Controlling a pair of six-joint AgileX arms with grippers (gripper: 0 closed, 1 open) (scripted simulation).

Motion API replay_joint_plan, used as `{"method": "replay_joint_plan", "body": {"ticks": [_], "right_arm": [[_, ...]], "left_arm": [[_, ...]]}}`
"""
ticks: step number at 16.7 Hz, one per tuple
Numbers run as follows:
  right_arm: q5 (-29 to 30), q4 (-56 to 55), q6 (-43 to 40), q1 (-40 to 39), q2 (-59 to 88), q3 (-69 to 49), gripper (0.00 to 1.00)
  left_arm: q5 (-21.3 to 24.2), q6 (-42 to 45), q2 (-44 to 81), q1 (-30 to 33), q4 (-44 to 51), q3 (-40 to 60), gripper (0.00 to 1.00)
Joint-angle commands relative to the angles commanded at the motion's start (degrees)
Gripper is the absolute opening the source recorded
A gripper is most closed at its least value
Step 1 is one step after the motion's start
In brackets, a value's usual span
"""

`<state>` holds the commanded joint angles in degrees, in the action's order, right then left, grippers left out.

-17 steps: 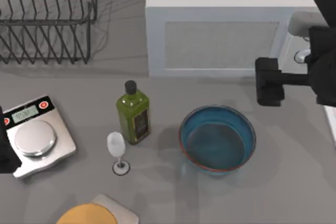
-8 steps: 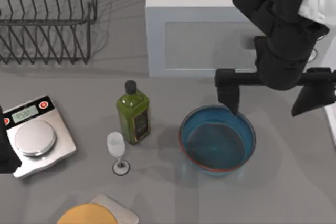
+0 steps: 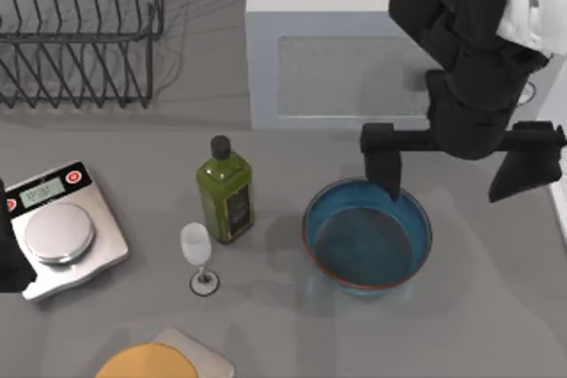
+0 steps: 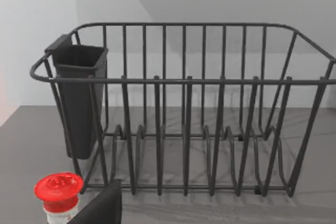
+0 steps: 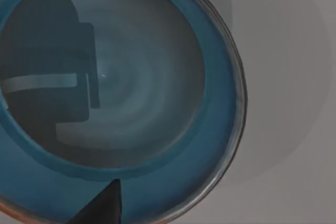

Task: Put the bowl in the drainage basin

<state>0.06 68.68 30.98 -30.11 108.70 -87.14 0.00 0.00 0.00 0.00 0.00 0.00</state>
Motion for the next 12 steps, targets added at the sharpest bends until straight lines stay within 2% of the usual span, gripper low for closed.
{"method": "replay_joint_plan", "body": {"ticks": [7, 12], "right_arm": [[0.0, -17.2, 0.2, -0.2, 4.9, 11.9, 1.00], [0.0, -18.9, 0.3, -0.2, 5.4, 13.3, 1.00]], "left_arm": [[0.0, 0.0, 0.0, 0.0, 0.0, 0.0, 1.00], [0.0, 0.0, 0.0, 0.0, 0.0, 0.0, 1.00]]}}
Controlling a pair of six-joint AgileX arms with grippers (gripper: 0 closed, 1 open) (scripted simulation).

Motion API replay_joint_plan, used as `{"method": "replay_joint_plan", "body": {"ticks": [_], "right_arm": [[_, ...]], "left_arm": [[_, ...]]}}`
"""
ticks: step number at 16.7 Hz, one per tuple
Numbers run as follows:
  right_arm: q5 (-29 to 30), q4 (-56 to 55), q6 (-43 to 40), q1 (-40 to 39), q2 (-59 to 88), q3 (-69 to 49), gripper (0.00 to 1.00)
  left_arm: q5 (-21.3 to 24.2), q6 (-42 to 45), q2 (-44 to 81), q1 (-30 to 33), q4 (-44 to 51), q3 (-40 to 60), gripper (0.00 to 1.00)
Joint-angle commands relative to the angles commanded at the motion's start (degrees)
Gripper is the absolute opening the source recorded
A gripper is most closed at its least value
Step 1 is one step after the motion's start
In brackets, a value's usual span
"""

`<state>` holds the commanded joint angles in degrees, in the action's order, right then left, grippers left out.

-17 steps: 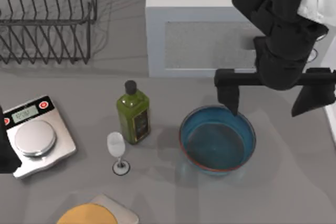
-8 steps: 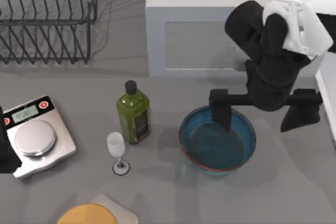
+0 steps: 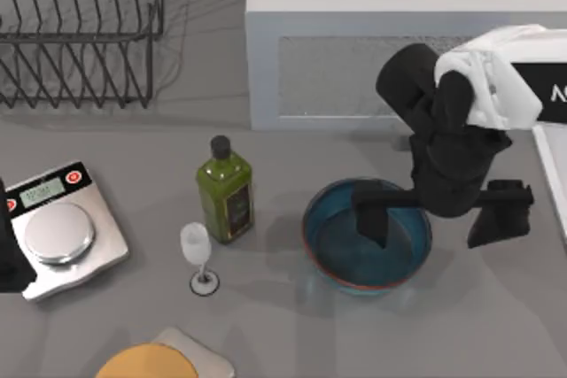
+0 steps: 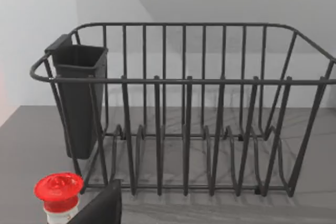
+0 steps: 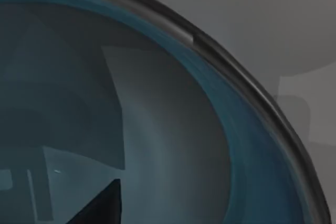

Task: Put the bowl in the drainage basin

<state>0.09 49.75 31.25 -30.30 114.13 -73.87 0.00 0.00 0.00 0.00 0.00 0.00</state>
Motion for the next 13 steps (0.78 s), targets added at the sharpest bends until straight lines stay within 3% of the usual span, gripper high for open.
{"method": "replay_joint_plan", "body": {"ticks": [13], "right_arm": [[0.0, 0.0, 0.0, 0.0, 0.0, 0.0, 0.02]], "left_arm": [[0.0, 0.0, 0.0, 0.0, 0.0, 0.0, 1.00]]}}
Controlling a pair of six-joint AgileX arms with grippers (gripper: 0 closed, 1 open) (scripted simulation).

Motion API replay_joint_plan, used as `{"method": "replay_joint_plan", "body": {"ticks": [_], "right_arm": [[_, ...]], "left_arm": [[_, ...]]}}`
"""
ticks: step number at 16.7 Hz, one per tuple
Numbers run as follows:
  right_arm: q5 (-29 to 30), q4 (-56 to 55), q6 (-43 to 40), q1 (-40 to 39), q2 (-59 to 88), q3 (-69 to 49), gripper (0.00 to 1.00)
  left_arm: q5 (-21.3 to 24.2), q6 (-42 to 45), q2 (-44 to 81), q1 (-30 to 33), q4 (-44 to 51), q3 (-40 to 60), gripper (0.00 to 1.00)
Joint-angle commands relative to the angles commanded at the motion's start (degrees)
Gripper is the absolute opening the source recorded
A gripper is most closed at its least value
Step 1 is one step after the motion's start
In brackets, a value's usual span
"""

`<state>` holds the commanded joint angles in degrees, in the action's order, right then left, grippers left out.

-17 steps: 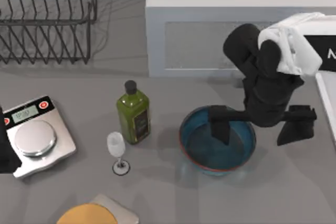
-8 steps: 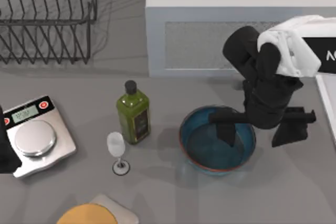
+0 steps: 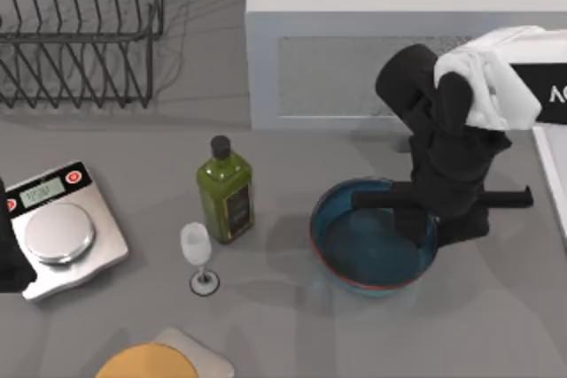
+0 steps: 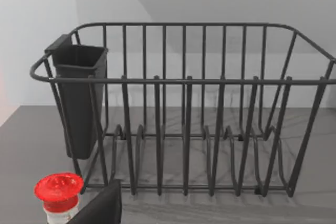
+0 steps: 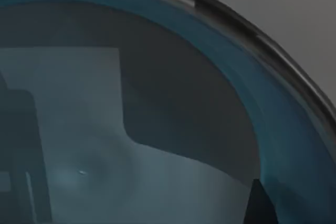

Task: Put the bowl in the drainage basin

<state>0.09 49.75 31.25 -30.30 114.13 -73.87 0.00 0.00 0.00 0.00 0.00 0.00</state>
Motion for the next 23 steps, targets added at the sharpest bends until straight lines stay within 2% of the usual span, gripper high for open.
{"method": "replay_joint_plan", "body": {"ticks": [12, 19, 23], "right_arm": [[0.0, 2.3, 0.0, -0.2, -0.3, -2.3, 0.00], [-0.1, 25.1, -0.1, -0.4, -3.5, -19.6, 0.00], [0.0, 32.4, -0.3, 0.2, -5.7, -26.7, 0.00]], "left_arm": [[0.0, 0.0, 0.0, 0.0, 0.0, 0.0, 1.00], [0.0, 0.0, 0.0, 0.0, 0.0, 0.0, 1.00], [0.0, 0.0, 0.0, 0.0, 0.0, 0.0, 1.00]]}}
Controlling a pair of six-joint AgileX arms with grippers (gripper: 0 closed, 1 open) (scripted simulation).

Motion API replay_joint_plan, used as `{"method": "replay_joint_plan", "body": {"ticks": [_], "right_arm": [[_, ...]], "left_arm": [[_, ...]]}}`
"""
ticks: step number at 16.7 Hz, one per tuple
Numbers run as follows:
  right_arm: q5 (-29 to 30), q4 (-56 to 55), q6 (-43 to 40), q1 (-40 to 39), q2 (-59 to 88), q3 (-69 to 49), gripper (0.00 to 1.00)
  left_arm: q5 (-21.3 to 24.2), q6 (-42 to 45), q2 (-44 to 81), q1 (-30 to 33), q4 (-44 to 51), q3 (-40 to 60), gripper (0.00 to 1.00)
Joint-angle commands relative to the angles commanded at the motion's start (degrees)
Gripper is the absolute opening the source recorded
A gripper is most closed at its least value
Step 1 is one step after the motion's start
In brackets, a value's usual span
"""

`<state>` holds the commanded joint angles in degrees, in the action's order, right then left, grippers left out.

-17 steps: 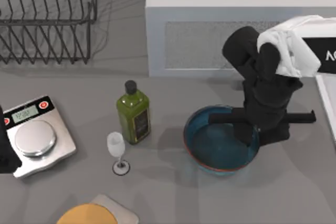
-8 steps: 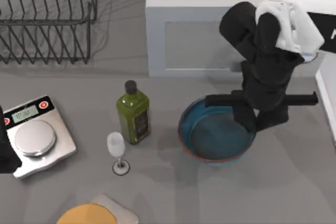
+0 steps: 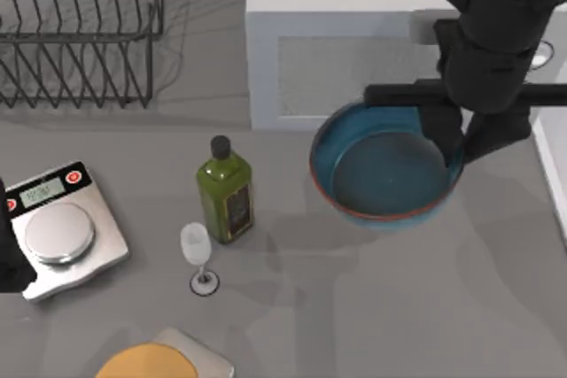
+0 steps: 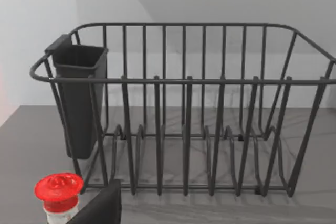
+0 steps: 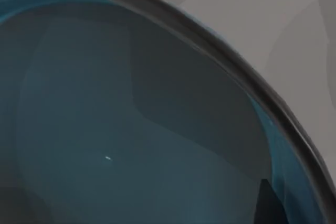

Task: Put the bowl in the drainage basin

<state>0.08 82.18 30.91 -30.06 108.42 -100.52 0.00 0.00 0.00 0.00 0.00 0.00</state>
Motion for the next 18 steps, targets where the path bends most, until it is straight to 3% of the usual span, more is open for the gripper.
{"method": "replay_joint_plan", "body": {"ticks": [6, 9, 13, 18], "right_arm": [[-0.2, -0.4, 0.1, -0.1, -0.4, -0.1, 0.00], [-2.0, -5.6, 0.1, 0.8, -3.9, 0.8, 0.00], [-5.9, -20.5, -0.3, 5.0, -10.7, 5.0, 0.00], [-10.8, -45.6, -2.6, 16.3, -17.6, 15.6, 0.00]], "left_arm": [[0.0, 0.0, 0.0, 0.0, 0.0, 0.0, 1.00], [0.0, 0.0, 0.0, 0.0, 0.0, 0.0, 1.00], [0.0, 0.0, 0.0, 0.0, 0.0, 0.0, 1.00], [0.0, 0.0, 0.0, 0.0, 0.0, 0.0, 1.00]]}}
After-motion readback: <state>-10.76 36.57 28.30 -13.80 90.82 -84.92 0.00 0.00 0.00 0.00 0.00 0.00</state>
